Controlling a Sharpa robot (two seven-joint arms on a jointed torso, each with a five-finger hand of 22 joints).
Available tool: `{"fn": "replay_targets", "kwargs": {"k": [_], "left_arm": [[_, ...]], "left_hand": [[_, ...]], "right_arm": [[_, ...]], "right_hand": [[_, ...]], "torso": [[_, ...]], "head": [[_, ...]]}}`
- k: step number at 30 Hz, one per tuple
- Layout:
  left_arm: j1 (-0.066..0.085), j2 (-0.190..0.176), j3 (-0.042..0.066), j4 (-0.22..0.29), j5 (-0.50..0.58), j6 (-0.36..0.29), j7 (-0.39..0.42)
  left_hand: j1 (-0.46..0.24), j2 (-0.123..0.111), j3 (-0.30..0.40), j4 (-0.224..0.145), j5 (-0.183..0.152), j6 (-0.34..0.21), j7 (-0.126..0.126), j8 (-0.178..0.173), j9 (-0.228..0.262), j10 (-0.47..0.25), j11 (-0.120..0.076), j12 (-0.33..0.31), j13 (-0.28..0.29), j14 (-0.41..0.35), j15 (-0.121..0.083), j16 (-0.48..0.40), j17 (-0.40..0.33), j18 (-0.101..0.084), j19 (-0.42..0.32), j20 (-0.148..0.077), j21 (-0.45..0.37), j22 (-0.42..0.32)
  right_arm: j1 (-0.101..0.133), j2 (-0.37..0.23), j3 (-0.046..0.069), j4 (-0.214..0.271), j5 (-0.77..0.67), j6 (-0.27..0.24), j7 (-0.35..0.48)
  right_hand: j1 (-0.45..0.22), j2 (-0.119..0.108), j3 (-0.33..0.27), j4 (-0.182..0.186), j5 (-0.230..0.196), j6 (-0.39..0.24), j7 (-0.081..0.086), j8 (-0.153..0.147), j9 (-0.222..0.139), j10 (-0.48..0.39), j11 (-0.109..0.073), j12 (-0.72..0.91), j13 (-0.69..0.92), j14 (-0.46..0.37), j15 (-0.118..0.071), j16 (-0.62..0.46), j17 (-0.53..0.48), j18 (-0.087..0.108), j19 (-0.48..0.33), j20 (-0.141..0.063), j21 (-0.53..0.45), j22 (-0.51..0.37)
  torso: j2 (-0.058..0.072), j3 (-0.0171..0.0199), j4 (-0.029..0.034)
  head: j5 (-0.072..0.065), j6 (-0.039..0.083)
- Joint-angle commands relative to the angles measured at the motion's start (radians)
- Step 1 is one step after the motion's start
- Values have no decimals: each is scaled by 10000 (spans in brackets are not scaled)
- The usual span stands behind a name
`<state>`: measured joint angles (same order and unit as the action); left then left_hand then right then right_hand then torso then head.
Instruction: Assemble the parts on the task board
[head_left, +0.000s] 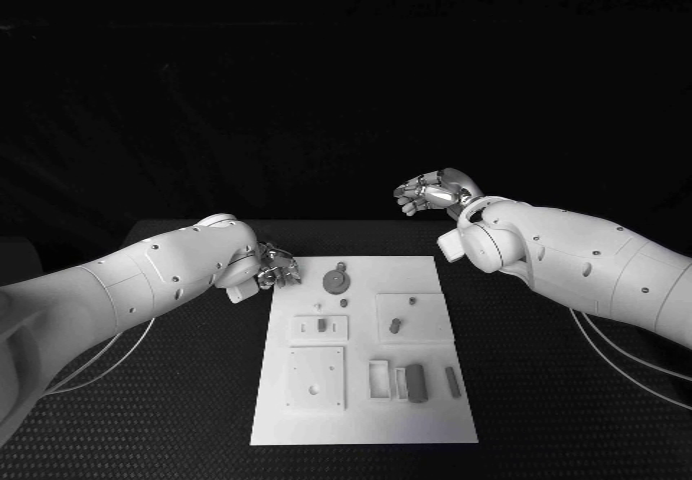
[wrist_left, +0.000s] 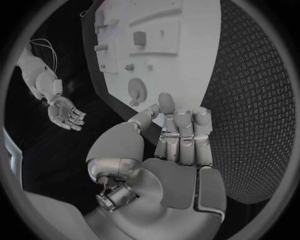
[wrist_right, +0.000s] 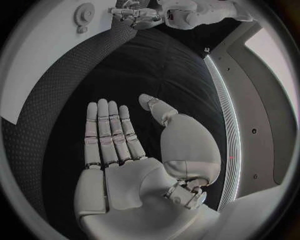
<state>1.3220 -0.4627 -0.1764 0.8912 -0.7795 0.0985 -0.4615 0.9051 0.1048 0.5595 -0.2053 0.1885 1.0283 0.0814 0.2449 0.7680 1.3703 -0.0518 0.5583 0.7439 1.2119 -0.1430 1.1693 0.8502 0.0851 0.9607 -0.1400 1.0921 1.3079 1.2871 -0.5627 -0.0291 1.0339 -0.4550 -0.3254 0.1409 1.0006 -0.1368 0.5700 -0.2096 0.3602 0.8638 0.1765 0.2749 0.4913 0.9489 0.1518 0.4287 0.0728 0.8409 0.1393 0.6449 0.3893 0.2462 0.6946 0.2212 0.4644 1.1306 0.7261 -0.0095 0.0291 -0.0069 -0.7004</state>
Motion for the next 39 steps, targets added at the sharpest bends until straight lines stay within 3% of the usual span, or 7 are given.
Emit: {"fn": "replay_targets", "kwargs": {"k": [1, 8, 16, 18, 21, 28, 39], "left_arm": [[105, -199, 13, 435, 490, -294, -139], [287, -954, 3, 1845, 214, -748, -320], [344, -1674, -85, 3226, -566, -1075, -507], [343, -1740, -105, 3394, -682, -1094, -531], [342, -1879, -307, 3754, -954, -1087, -614], [340, -2100, -634, 4373, -1427, -1083, -725], [252, -2094, -640, 4655, -1388, -844, -838]], "left_hand": [[-10, 38, 55, -59, 203, 695, -273, 92, 1001, 141, -17, 76, 26, 115, -140, 93, 35, 43, 105, -939, 76, 155], [-50, 23, 68, -105, 311, 716, -292, 120, 1084, 195, -34, 71, 35, 146, -157, 127, 50, 45, 129, -951, 102, 164], [-65, -53, 106, -157, 375, 792, -329, 165, 1185, 324, -69, 77, 48, 247, -186, 178, 61, 56, 190, -974, 132, 159], [-64, -77, 123, -172, 421, 817, -340, 174, 1211, 359, -79, 74, 50, 278, -195, 189, 62, 59, 209, -980, 139, 156], [-173, -147, 152, -254, 1250, 926, -375, 200, 1317, 480, -106, 46, 57, 370, -217, 215, 64, 55, 266, -990, 158, 147], [-197, -168, 153, -318, 1314, 966, -387, 202, 1345, 512, -115, 43, 66, 402, -225, 231, 69, 57, 280, -996, 161, 145], [-295, -143, 156, -418, 1554, 1056, -410, 209, 1407, 560, -128, 47, 95, 445, -235, 257, 78, 55, 312, -1003, 169, 140]], "right_arm": [[0, -7, 6, -12, -19, 145, 69], [1, 6, 5, -136, -39, 171, 66], [3, 2, 5, -202, -66, 194, 61], [3, 1, 5, -198, -72, 197, 61], [3, -4, 5, -196, -77, 199, 62], [3, -20, 5, -178, -87, 195, 58], [3, -16, 5, -193, -94, 206, 54]], "right_hand": [[-58, 5, -33, 13, 61, -2, 65, -53, -9, 23, 56, -67, -15, -54, 15, -43, 15, 147, -70, 26, -70, 17], [-57, 0, -34, 13, 70, -3, 64, -53, -10, 21, 56, -68, -15, -56, 16, -46, 16, 148, -72, 26, -74, 19], [-54, -4, -34, 13, 79, -4, 65, -53, -11, 20, 55, -70, -16, -58, 16, -47, 17, 150, -73, 26, -78, 22], [-53, -5, -34, 13, 81, -4, 65, -54, -11, 20, 55, -71, -16, -58, 16, -47, 18, 150, -73, 26, -78, 22], [-52, -6, -34, 13, 84, -4, 65, -54, -12, 19, 56, -71, -16, -58, 16, -47, 18, 151, -73, 26, -80, 23], [-51, -7, -34, 16, 91, -5, 66, -54, -13, 17, 56, -74, -17, -59, 17, -48, 20, 151, -72, 27, -83, 26], [-49, -9, -34, 20, 99, -6, 68, -54, -14, 18, 56, -75, -16, -60, 17, -50, 22, 153, -72, 29, -88, 30]], "torso": [[2, 1, 7], [-2, 9, 24], [7, 8, 0], [11, 9, 0], [20, 3, -2], [14, 3, -12], [20, -1, -27]], "head": [[11, 2], [69, -5], [84, -8], [90, -14], [102, -34], [123, -86], [124, -177]]}}
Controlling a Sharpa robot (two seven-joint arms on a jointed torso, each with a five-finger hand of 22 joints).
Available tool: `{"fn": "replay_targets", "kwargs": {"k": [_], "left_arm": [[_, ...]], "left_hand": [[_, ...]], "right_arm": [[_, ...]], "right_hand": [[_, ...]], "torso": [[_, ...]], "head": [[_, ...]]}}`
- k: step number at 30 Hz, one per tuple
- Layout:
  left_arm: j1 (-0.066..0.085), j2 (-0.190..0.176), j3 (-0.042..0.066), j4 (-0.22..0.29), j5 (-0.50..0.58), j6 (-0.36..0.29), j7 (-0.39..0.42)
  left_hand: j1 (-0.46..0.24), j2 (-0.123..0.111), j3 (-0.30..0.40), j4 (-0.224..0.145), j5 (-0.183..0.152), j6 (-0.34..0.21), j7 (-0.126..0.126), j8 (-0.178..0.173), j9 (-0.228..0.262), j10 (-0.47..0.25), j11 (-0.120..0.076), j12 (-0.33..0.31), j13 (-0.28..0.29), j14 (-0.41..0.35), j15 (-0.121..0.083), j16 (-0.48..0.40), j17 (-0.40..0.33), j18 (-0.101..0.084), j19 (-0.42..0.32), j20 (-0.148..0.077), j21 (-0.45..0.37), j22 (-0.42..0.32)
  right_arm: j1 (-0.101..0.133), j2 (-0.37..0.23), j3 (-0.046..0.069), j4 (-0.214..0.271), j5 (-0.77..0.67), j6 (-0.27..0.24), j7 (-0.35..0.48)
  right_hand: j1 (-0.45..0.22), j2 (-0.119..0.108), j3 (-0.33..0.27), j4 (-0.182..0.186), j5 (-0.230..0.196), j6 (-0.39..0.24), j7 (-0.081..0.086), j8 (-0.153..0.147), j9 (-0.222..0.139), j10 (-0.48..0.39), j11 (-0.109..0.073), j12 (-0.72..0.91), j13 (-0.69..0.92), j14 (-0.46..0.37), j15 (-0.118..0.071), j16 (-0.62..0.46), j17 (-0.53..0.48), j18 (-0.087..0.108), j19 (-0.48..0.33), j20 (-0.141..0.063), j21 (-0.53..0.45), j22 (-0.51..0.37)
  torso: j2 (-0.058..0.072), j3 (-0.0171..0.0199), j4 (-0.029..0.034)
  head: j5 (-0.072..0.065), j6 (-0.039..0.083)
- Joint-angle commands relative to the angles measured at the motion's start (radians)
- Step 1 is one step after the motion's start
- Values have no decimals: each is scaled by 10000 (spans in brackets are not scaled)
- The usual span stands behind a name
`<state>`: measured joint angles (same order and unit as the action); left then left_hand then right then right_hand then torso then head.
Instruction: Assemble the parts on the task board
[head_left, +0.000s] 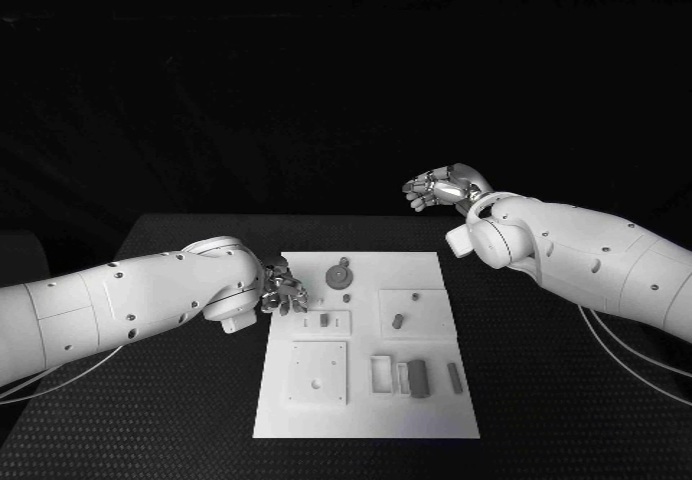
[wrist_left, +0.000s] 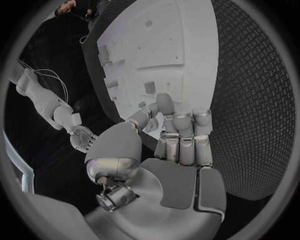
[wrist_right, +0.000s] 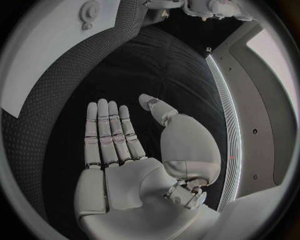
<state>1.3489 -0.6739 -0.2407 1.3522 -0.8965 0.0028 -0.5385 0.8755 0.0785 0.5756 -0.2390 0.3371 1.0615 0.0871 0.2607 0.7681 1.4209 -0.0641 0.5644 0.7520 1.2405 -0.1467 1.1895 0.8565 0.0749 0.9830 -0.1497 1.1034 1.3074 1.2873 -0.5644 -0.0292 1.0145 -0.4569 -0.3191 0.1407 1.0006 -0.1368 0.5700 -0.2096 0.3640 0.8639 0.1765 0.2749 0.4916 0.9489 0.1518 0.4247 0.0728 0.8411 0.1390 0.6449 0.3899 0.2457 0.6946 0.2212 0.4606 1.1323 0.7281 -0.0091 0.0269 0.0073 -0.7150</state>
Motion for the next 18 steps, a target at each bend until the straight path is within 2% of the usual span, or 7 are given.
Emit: {"fn": "replay_targets", "kwargs": {"k": [1, 9, 18], "left_arm": [[-21, 33, 2, 48, -218, 138, -71], [-89, 197, 3, 42, -387, 390, -128], [-251, 315, 6, -71, -465, 512, -159]], "left_hand": [[1, 120, -4, -81, 69, 725, -467, 52, 1406, 54, -4, -14, 15, 159, -199, 55, 15, 157, 90, -905, 55, 146], [-6, 124, -1, -97, 90, 733, -470, 53, 1413, 58, -5, -13, 18, 161, -200, 57, 16, 157, 92, -906, 56, 146], [-17, 135, 1, -113, 103, 738, -471, 50, 1421, 64, -6, -10, 23, 163, -200, 61, 18, 155, 93, -905, 57, 146]], "right_arm": [[0, 0, 6, -1, -75, 143, 55], [0, 2, 6, 14, -76, 149, 59], [0, -11, 6, 33, -76, 152, 56]], "right_hand": [[-50, -9, -35, 21, 62, -6, 68, -54, -17, 18, 56, -36, -17, -62, 21, -50, 16, 158, -72, 29, -50, 14], [-49, -7, -35, 22, 64, -6, 68, -54, -17, 17, 56, -36, -17, -63, 21, -51, 16, 159, -71, 29, -51, 15], [-50, -8, -37, 26, 69, -7, 69, -55, -18, 16, 57, -38, -17, -64, 21, -52, 18, 159, -71, 31, -55, 19]], "torso": [[1, -8, -5], [-6, -11, -5], [-3, -4, 5]], "head": [[-23, -29], [-40, -70], [-64, -102]]}}
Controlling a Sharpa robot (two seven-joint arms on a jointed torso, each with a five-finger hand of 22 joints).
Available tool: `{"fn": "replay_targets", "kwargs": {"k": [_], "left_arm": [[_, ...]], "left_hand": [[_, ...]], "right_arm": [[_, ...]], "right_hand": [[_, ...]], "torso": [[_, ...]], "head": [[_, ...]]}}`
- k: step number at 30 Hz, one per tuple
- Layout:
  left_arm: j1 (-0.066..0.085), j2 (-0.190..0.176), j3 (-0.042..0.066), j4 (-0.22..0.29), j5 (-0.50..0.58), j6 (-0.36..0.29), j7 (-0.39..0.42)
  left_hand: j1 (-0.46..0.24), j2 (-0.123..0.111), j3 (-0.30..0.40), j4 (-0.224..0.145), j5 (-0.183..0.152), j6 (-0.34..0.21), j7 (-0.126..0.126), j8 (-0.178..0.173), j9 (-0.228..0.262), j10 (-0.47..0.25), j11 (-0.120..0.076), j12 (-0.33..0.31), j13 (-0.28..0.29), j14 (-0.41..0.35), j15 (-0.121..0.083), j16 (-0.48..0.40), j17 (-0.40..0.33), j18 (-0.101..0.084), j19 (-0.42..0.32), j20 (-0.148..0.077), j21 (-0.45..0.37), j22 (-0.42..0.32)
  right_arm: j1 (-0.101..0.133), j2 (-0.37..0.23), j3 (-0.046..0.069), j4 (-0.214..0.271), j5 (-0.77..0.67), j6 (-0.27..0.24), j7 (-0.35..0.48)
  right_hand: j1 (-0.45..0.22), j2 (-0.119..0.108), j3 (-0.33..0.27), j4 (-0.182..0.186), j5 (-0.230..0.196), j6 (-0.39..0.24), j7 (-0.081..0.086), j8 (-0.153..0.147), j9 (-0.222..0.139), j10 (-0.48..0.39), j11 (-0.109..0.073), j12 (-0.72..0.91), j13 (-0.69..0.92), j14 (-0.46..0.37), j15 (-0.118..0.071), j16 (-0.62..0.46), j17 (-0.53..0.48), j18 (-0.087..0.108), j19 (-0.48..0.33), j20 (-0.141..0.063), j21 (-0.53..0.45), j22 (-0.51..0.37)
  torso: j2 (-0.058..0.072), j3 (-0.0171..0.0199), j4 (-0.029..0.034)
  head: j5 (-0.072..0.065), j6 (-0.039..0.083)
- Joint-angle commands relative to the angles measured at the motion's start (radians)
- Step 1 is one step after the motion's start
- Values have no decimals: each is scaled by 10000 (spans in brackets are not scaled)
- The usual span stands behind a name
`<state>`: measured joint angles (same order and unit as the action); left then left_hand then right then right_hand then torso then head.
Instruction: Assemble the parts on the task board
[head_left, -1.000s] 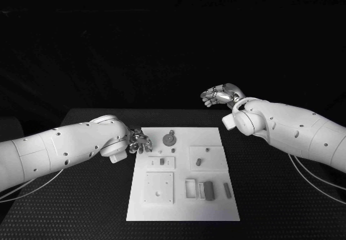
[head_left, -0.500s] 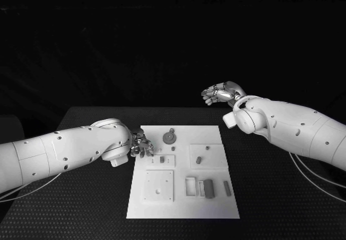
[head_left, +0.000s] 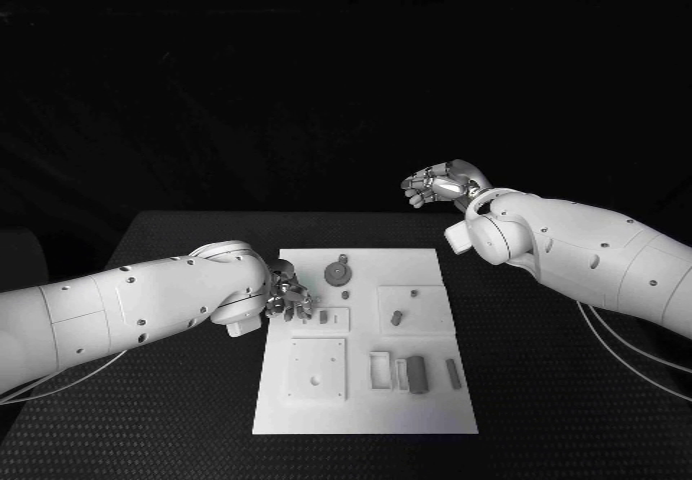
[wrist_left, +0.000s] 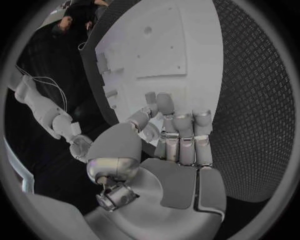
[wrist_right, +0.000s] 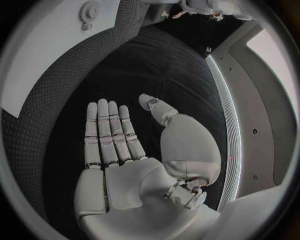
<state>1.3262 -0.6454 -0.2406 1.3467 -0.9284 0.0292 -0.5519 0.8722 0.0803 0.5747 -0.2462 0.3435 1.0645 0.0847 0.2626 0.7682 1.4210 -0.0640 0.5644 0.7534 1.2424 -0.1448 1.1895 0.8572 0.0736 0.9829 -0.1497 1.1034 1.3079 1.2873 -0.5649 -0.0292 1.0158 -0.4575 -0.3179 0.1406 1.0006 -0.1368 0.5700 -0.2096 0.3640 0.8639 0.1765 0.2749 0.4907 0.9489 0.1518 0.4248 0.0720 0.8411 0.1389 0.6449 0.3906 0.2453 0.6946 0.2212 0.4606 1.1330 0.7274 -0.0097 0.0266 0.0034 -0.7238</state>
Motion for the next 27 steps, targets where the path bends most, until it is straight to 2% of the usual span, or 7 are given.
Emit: {"fn": "replay_targets", "kwargs": {"k": [1, 4, 23, 27], "left_arm": [[-34, 31, 6, -15, -155, 284, -39], [-38, 38, 6, -11, -178, 331, -54], [-62, 15, 7, -31, -347, 411, -110], [-64, 24, 7, -73, -356, 388, -106]], "left_hand": [[15, 118, 10, -42, 39, 709, -447, 31, 1421, 63, -7, -10, 10, 144, -219, 61, 11, 169, 93, -906, 57, 141], [11, 120, 10, -43, 40, 709, -447, 30, 1422, 63, -6, -11, 11, 144, -218, 61, 11, 168, 93, -906, 57, 141], [-11, 140, 16, -69, 64, 712, -446, 22, 1437, 63, -4, -14, 18, 137, -216, 61, 12, 166, 91, -905, 56, 142], [-24, 144, 16, -69, 63, 699, -441, 11, 1438, 62, -3, -16, 19, 135, -215, 60, 12, 164, 91, -904, 56, 141]], "right_arm": [[1, -5, 6, 20, -71, 136, 57], [1, -5, 6, 23, -71, 132, 57], [0, -28, 6, 90, -71, 155, 49], [0, -27, 6, 114, -72, 159, 50]], "right_hand": [[-50, -8, -37, 27, 70, -7, 70, -55, -10, 16, 57, -38, -9, -65, 22, -53, 11, 163, -72, 31, -56, 12], [-51, -7, -37, 29, 72, -7, 70, -55, -11, 17, 57, -38, -9, -65, 22, -53, 12, 163, -72, 32, -57, 13], [-53, -6, -40, 38, 79, -15, 74, -58, -15, 14, 59, -42, -10, -67, 23, -56, 16, 164, -71, 34, -67, 21], [-54, -5, -41, 41, 80, -16, 74, -59, -16, 14, 59, -43, -10, -68, 24, -57, 17, 164, -71, 35, -69, 22]], "torso": [[4, -1, 9], [1, 5, -5], [-2, -5, 11], [-1, 4, 10]], "head": [[-26, -17], [-29, -21], [-8, -9], [-4, -18]]}}
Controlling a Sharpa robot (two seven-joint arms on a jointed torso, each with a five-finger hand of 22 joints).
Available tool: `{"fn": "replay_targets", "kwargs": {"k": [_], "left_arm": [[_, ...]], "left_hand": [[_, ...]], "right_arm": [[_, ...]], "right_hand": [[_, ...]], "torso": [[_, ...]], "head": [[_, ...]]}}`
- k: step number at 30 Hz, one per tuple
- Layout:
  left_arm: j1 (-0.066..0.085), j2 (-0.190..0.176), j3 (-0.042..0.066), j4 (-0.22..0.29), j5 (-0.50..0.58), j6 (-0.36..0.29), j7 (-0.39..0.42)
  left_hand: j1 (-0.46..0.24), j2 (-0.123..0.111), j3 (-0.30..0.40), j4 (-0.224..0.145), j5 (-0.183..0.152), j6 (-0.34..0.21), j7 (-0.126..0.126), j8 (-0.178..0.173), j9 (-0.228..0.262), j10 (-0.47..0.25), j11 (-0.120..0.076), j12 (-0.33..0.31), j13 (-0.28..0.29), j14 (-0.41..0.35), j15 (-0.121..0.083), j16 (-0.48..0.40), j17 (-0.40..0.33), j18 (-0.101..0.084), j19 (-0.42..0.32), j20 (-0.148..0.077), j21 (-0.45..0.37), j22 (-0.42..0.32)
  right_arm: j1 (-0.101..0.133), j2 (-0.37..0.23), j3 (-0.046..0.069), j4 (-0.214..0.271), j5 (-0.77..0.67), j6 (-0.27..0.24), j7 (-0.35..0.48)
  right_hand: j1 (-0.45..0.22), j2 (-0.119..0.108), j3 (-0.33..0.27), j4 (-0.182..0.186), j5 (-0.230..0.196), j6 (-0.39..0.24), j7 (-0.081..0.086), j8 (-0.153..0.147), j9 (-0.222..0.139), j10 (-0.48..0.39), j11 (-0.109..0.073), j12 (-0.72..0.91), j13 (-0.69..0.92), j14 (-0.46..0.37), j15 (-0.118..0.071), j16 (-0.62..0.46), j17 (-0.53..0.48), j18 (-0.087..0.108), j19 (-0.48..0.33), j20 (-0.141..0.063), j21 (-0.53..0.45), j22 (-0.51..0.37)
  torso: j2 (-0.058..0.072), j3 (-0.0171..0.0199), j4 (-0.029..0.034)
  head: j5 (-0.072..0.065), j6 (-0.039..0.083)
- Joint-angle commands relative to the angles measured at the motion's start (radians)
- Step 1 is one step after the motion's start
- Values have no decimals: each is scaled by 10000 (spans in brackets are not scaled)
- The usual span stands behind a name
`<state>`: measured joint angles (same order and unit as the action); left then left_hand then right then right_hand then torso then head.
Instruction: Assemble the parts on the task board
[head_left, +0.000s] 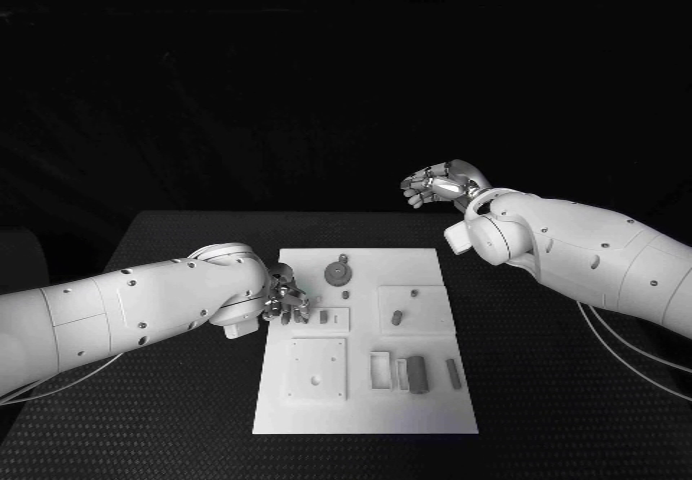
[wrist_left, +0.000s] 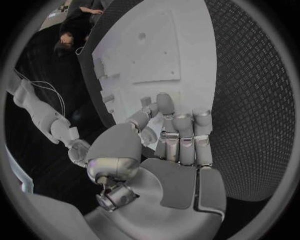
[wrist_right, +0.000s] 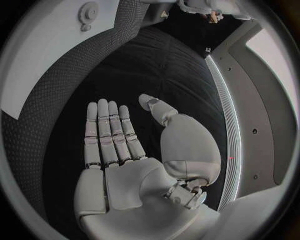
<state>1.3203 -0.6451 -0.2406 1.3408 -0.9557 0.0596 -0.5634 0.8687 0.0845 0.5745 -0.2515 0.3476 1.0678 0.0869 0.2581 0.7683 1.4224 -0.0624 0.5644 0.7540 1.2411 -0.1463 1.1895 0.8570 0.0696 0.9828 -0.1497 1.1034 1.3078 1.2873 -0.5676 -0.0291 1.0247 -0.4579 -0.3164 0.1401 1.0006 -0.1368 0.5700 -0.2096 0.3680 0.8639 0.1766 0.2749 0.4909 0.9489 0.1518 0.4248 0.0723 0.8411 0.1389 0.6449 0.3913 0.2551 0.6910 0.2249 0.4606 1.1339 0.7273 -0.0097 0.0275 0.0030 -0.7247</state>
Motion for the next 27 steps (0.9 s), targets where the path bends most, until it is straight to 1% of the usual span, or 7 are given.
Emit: {"fn": "replay_targets", "kwargs": {"k": [1, 9, 15, 21, 25, 27], "left_arm": [[-9, 27, 6, -24, -99, 77, 12], [-72, 31, 6, -39, -112, -2, 48], [-76, 20, 7, -3, -112, -197, 128], [-82, 32, 7, 45, -119, -274, 156], [-101, -6, 7, 104, -338, -565, 279], [-102, -4, 7, 99, -343, -645, 310]], "left_hand": [[9, 103, 19, -16, 22, 663, -462, 53, 1437, 47, -19, -17, 13, 147, -201, 60, 14, 203, 92, -904, 56, 143], [-8, 112, 22, -16, 2, 646, -457, 33, 1437, 45, -18, -21, 16, 145, -200, 59, 14, 201, 93, -903, 55, 142], [-12, 117, 26, -18, -4, 644, -457, 29, 1438, 45, -18, -22, 17, 146, -200, 59, 14, 201, 93, -903, 55, 142], [-14, 119, 29, -22, -6, 646, -458, 26, 1440, 46, -19, -22, 19, 147, -200, 61, 15, 201, 93, -904, 55, 142], [-13, 123, 34, -26, -5, 647, -459, 23, 1442, 47, -21, -22, 21, 149, -200, 63, 16, 202, 94, -905, 55, 142], [-11, 124, 37, -30, -5, 648, -459, 22, 1443, 49, -22, -22, 22, 151, -201, 65, 17, 202, 95, -905, 56, 143]], "right_arm": [[0, 1, 6, 24, -68, 146, 56], [0, -1, 6, 9, -68, 143, 54], [-1, -2, 6, 8, -68, 145, 54], [-1, 0, 6, 12, -69, 149, 53], [-1, 6, 6, 8, -69, 151, 56], [-1, 4, 6, 6, -69, 151, 55]], "right_hand": [[-55, -5, -41, 42, 41, -16, 74, -59, -17, 14, 59, -44, -12, -68, 25, -57, 10, 66, -35, -1, -70, 14], [-56, -5, -43, 46, 43, -16, 74, -59, -18, 14, 60, -44, -12, -68, 25, -58, 12, 66, -35, -1, -73, 17], [-56, -4, -44, 48, 45, -16, 75, -59, -19, 14, 59, -45, -12, -69, 25, -59, 13, 66, -34, 0, -76, 20], [-58, -3, -46, 52, 46, -16, 75, -58, -20, 14, 60, -46, -12, -69, 25, -59, 14, 66, -34, 0, -79, 22], [-60, -2, -47, 55, 47, -16, 75, -58, -20, 14, 60, -46, -12, -69, 25, -60, 15, 67, -34, 1, -81, 24], [-61, -2, -48, 56, 47, -16, 76, -58, -20, 14, 60, -46, -12, -70, 26, -60, 16, 67, -34, 1, -82, 25]], "torso": [[0, 4, 1], [2, 1, -9], [2, 6, -5], [4, 2, -5], [0, 4, -9], [0, 4, -8]], "head": [[2, -7], [3, -14], [5, -5], [-4, -7], [19, -6], [4, -2]]}}
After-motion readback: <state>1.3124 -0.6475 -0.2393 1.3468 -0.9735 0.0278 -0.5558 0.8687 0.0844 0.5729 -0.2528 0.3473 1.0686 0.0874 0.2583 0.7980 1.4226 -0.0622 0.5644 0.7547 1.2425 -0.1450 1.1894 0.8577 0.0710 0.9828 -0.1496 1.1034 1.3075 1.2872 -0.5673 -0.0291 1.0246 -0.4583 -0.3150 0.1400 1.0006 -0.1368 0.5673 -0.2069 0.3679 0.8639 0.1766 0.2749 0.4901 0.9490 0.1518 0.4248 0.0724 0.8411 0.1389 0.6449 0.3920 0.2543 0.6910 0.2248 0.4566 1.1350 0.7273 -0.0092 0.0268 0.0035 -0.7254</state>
